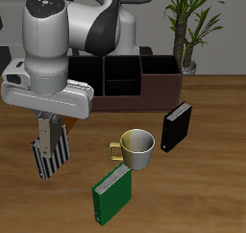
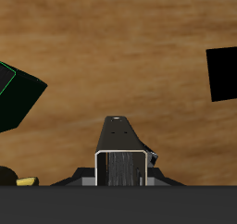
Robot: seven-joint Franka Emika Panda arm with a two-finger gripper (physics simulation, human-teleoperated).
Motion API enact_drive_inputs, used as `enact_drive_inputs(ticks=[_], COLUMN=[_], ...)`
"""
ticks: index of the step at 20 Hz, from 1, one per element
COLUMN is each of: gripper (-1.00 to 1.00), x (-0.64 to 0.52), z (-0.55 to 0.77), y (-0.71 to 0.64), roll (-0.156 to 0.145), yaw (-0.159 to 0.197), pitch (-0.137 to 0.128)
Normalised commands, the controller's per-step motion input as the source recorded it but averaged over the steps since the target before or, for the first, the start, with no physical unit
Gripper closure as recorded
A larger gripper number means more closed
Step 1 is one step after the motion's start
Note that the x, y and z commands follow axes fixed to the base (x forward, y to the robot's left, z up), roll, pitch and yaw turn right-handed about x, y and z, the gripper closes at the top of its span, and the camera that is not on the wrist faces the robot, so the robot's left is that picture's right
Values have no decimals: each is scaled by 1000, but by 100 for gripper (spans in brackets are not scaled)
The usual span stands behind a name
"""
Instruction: Place the yellow book into the back desk caddy's left compartment
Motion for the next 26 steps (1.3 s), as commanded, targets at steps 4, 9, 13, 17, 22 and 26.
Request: enact_drive_inputs(ticks=[4, 9, 13, 17, 22, 26], gripper=[100, 100, 100, 100, 100, 100], x=[-646, -518, -702, -694, -635, -562], z=[372, 261, 356, 289, 184, 73], y=[-100, -68, 17, 73, 60, 53], roll=[-26, -5, 14, -6, 22, 8], yaw=[-5, 26, 46, 56, 37, 32], pitch=[70, 1, -44, -62, -31, -31])
